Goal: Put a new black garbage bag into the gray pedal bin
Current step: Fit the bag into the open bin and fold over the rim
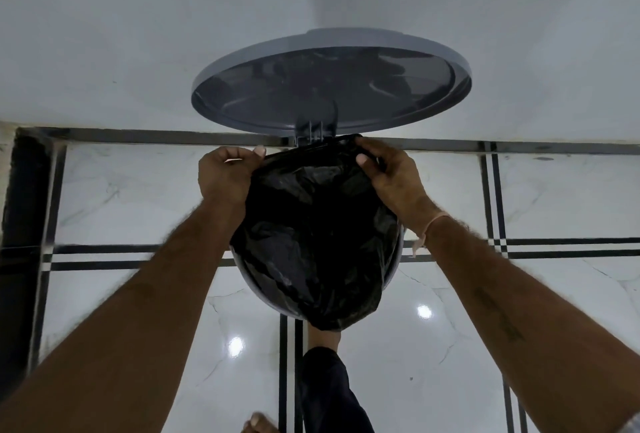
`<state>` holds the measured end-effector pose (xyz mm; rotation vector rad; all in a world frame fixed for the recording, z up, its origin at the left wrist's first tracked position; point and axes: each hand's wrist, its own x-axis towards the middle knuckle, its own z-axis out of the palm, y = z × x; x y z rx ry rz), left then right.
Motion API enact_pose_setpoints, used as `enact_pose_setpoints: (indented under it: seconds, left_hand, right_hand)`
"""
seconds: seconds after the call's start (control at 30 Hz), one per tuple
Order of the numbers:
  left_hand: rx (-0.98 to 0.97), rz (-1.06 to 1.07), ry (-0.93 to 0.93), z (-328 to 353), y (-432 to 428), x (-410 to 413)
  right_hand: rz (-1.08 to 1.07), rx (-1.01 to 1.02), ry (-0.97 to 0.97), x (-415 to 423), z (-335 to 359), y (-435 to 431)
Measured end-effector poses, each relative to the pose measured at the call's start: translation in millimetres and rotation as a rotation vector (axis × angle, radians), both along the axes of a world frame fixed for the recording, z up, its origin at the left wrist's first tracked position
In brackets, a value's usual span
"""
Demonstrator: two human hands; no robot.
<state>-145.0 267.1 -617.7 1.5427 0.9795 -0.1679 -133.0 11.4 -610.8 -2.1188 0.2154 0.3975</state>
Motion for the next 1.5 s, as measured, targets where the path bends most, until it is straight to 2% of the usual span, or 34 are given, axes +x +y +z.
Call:
enact_pose_setpoints:
  seconds: [0.17, 0.37, 0.6, 0.77, 0.87, 1.03, 1.27, 1.37, 1.5]
  left_hand:
    - [0.024, -0.002, 0.076, -15.8, 3.5, 8.1]
    - [-0.04, -0.029, 0.196, -11.3, 8.5, -3.5]
    - [-0.19, -0.011, 0.252, -5.5, 23.0, -19.1]
    - [-0.445, 0.019, 0.197, -10.3, 42.3, -41.7]
    - [-0.495, -0.023, 0.169, -9.7, 48.5, -56.2]
    - [-0.403, -0.03, 0.138, -6.0, 47.6, -72.7]
    - [-0.185, 0.014, 0.278, 7.7, 36.9, -77.5]
    - [-0.188, 0.048, 0.321, 13.0, 34.1, -77.6]
    - [-0.213, 0.071, 0.21, 12.4, 32.6, -82.2]
  right_hand:
    - [0.091, -0.202, 0.038, 11.5, -1.6, -4.2]
    - [0.079, -0.275, 0.098, 7.7, 0.3, -21.6]
    - [-0.124, -0.087, 0.232, -13.3, 0.0, -35.1]
    - [-0.207, -0.065, 0.205, -35.3, -3.6, -38.4]
    - [-0.273, -0.075, 0.206, -49.6, -4.2, -35.3]
    - [-0.383, -0.024, 0.226, -69.7, -2.5, -25.6]
    - [-0.42, -0.186, 0.136, -98.4, -9.1, -18.0]
    - [-0.455, -0.169, 0.108, -100.7, -7.0, -16.6]
    - [-0.562, -0.105, 0.061, -101.2, -3.4, -11.5]
